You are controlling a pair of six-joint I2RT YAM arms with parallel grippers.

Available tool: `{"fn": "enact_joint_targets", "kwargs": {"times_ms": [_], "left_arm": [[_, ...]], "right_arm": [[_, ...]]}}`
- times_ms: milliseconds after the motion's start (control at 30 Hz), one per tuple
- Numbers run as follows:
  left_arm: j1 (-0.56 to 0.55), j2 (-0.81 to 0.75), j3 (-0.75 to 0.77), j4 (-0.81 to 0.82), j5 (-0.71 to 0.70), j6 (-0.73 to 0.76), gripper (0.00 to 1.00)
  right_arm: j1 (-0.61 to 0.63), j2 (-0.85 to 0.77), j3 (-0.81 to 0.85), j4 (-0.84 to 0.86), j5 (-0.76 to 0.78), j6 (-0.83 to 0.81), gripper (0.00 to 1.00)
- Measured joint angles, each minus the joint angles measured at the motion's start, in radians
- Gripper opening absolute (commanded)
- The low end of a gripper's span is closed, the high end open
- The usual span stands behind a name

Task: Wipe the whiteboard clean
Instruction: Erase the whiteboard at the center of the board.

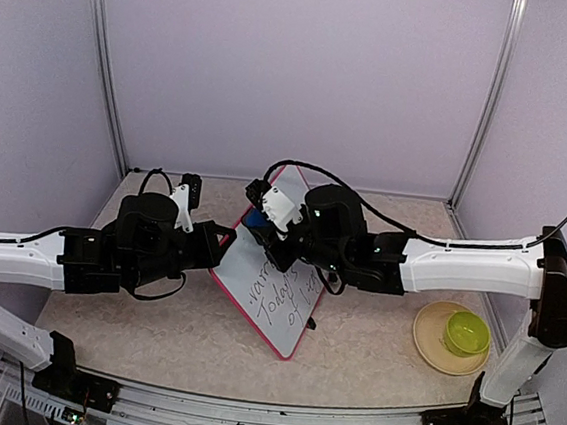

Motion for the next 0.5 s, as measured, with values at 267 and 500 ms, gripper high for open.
{"fn": "enact_joint_targets", "kwargs": {"times_ms": [267,500], "left_arm": [[0.000,0.000,0.000,0.000,0.000,0.001,0.00],[-0.004,0.000,0.000,0.005,0.001,0.001,0.00]], "right_arm": [[-0.024,0.002,-0.001,0.000,0.008,-0.002,0.00],[-0.171,0.038,0.018,-0.010,-0.016,-0.005,0.00]]}}
